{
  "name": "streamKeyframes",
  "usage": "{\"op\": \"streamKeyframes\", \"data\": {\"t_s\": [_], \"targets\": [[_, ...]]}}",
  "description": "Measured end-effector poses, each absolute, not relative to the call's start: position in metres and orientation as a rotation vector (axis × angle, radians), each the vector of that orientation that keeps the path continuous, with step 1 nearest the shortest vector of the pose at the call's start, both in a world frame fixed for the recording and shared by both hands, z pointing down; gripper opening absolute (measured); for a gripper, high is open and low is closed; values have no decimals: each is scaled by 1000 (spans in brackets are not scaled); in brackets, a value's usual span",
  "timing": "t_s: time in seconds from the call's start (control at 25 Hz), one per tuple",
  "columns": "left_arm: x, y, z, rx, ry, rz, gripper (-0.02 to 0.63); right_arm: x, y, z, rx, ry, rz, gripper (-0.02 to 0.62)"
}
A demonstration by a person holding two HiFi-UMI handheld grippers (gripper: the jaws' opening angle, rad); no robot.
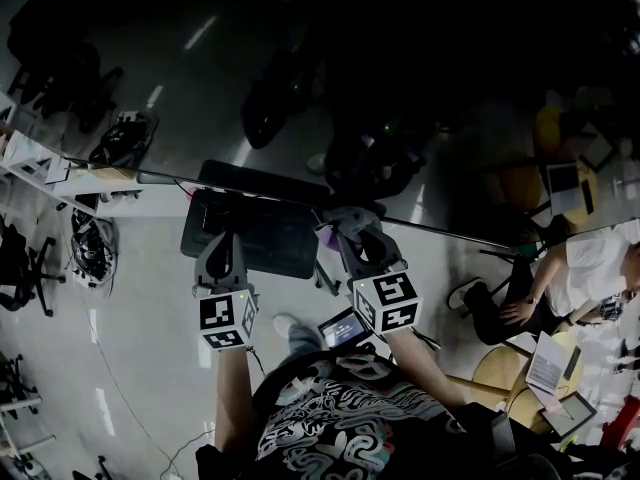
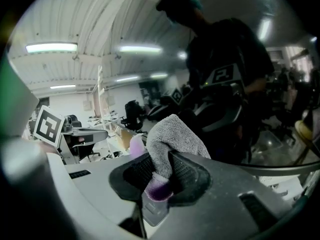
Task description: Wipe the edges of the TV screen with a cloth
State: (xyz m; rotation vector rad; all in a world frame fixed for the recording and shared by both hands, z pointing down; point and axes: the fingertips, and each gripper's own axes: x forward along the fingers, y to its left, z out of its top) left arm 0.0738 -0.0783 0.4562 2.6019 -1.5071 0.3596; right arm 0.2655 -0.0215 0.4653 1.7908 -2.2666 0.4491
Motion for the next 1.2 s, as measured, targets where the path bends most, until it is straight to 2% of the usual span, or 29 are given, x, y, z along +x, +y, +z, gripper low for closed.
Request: {"op": "streamKeyframes", "data": {"t_s": [1.2], "targets": [[26, -118, 458, 2553, -1561, 354, 21, 202, -64, 463, 1687, -2315, 446, 95]]}}
